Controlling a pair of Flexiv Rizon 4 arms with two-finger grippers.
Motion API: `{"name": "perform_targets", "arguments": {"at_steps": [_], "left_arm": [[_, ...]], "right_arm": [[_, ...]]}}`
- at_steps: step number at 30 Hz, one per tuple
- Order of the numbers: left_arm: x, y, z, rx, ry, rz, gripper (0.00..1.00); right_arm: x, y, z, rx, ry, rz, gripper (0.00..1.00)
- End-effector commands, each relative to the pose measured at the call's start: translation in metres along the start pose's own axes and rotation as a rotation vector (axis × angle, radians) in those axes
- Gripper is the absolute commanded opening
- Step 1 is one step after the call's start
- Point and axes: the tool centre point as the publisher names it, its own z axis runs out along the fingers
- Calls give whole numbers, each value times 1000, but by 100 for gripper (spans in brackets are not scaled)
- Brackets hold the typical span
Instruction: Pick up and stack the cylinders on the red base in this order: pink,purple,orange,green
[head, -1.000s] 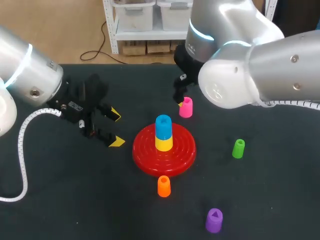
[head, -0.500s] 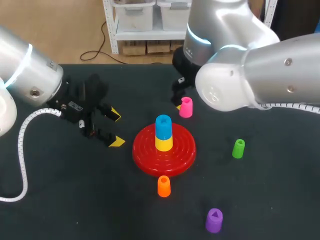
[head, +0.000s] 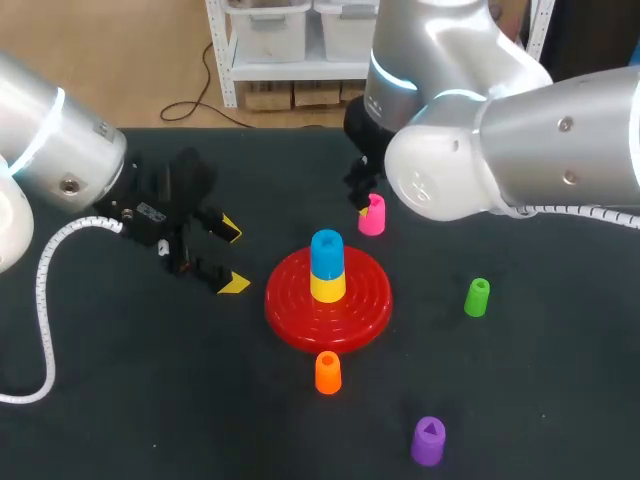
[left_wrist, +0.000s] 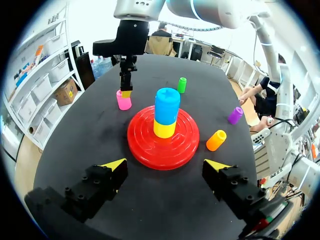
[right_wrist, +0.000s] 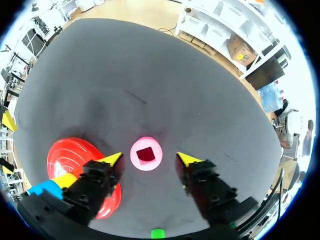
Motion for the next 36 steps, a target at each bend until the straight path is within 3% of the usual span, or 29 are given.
{"name": "perform_targets", "arguments": {"at_steps": [1, 20, 23, 25, 26, 27, 36], "left_arm": [[0, 1, 0, 1, 4, -1, 100], [0, 1, 0, 1, 4, -1, 100], [0, 1, 0, 1, 4, -1, 100], [0, 1, 0, 1, 4, -1, 100], [0, 1, 0, 1, 4, -1, 100], [0, 1, 0, 1, 4, -1, 100], [0, 1, 0, 1, 4, -1, 100]], "right_arm": [[0, 1, 1, -1, 1, 0, 49], [-4, 2, 6, 0, 6, -3, 41], [-4, 3, 6, -1, 6, -5, 34], [-4, 3, 5, -2, 5, -6, 16], [-4, 3, 5, -2, 4, -7, 3], [-4, 3, 5, 0, 3, -7, 0], [-4, 4, -15, -10, -2, -30, 0]]}}
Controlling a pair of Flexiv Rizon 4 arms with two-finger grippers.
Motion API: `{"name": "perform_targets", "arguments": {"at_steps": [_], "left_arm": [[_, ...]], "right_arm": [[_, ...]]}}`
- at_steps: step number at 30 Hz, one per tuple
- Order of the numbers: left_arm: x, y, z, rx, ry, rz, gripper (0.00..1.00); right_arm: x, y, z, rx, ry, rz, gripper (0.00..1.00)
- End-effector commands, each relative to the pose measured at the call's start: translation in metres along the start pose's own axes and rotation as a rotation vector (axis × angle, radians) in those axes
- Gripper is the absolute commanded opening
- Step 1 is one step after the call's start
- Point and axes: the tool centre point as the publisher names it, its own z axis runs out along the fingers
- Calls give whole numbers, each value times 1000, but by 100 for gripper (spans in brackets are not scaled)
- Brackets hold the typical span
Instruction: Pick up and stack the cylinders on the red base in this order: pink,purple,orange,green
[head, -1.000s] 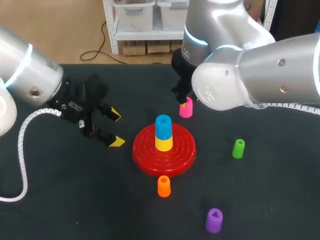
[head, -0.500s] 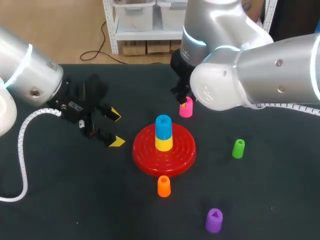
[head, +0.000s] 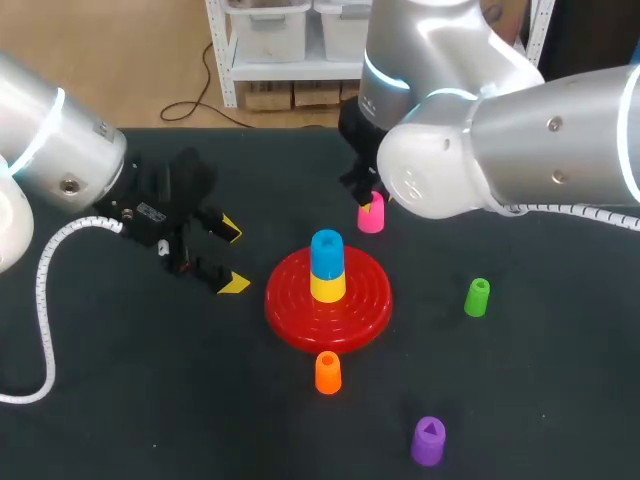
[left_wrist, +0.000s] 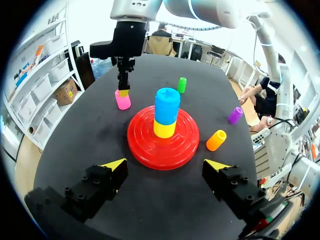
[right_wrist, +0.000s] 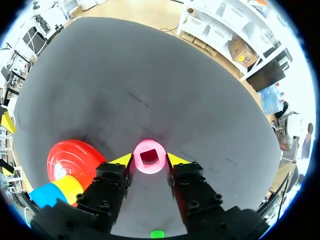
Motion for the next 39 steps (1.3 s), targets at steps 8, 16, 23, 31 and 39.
{"name": "perform_targets", "arguments": {"at_steps": [8, 16, 23, 31, 39], "left_arm": [[0, 1, 0, 1, 4, -1, 100], [0, 1, 0, 1, 4, -1, 100], [0, 1, 0, 1, 4, -1, 100], [0, 1, 0, 1, 4, -1, 100], [0, 1, 0, 1, 4, -1, 100]], "right_arm": [[-4, 2, -60, -24, -42, -100, 0], [-2, 19, -108, -76, -81, -226, 0], [3, 45, -145, -117, -107, -377, 0], [20, 78, -161, -121, -93, -561, 0], [31, 92, -156, -84, -57, -651, 0]]}}
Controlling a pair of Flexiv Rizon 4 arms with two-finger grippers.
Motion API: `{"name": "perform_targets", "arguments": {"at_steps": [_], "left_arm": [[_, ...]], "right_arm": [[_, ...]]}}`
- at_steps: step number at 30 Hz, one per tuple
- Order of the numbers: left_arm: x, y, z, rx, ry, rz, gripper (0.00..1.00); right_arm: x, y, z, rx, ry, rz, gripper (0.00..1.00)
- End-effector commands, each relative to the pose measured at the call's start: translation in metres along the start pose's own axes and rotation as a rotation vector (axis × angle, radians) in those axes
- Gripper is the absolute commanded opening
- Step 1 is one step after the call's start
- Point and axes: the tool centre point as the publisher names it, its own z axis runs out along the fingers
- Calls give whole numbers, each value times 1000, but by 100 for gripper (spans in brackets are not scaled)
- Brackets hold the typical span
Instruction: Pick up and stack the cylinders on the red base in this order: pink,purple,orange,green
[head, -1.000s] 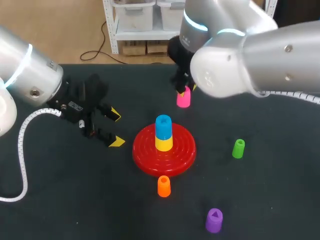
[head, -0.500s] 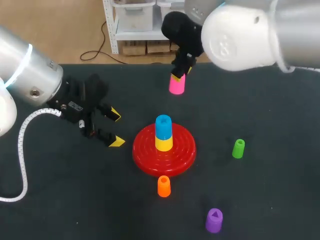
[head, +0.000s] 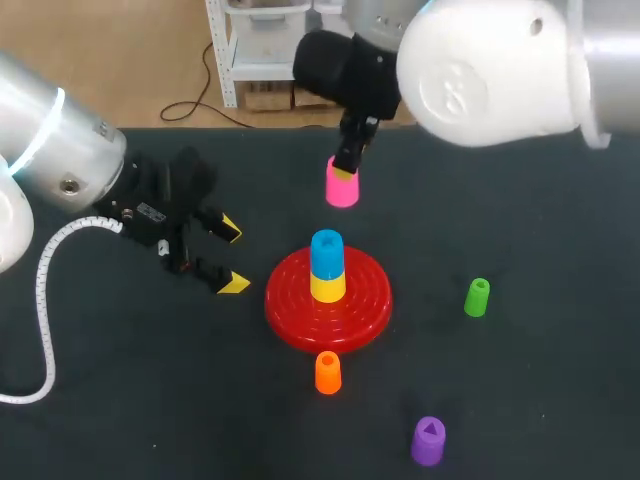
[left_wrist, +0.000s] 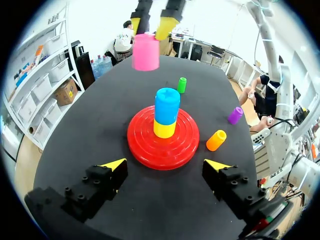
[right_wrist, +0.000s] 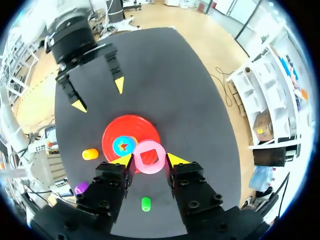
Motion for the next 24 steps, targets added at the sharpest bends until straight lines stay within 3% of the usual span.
{"name": "perform_targets", "arguments": {"at_steps": [1, 13, 24], "left_arm": [[0, 1, 0, 1, 4, -1, 100], [0, 1, 0, 1, 4, -1, 100], [0, 1, 0, 1, 4, -1, 100]], "right_arm": [[0, 10, 3, 10, 6, -17, 0], [14, 47, 10, -39, 34, -92, 0], [24, 47, 16, -43, 41, -89, 0]]}}
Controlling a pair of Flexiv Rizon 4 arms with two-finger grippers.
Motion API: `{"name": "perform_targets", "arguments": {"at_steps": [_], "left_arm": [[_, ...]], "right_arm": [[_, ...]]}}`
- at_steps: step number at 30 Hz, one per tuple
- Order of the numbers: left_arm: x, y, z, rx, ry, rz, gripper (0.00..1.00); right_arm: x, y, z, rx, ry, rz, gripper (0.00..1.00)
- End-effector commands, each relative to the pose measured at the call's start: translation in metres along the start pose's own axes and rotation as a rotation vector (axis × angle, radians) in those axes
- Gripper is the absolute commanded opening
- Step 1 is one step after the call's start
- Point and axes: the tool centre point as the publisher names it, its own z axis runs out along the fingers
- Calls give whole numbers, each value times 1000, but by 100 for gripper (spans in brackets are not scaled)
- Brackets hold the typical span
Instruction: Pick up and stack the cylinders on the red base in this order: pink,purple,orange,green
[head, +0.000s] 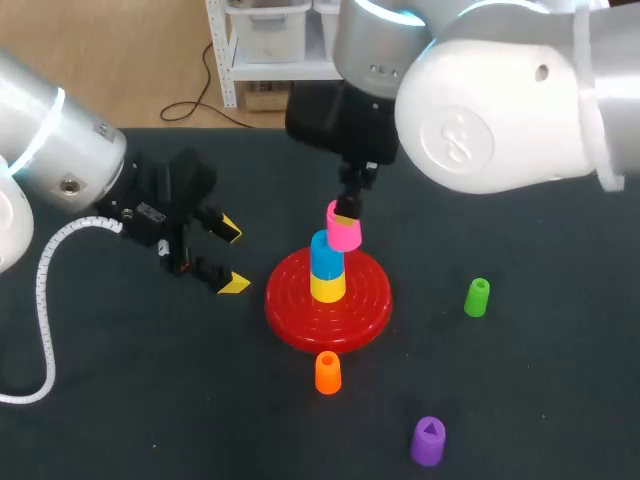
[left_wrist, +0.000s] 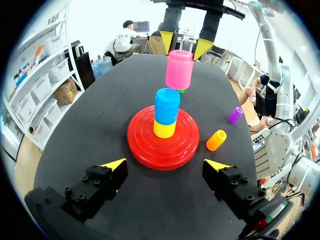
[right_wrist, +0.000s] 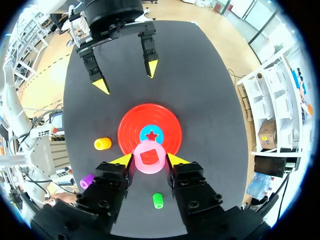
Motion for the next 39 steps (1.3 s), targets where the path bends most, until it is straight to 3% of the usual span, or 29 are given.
{"name": "perform_targets", "arguments": {"at_steps": [1, 21, 39], "left_arm": [[0, 1, 0, 1, 4, -1, 100], [0, 1, 0, 1, 4, -1, 100], [0, 1, 0, 1, 4, -1, 100]], "right_arm": [[3, 1, 3, 4, -8, 0, 0], [-17, 0, 12, -3, -39, -2, 0], [-19, -7, 14, 2, -50, 22, 0]]}}
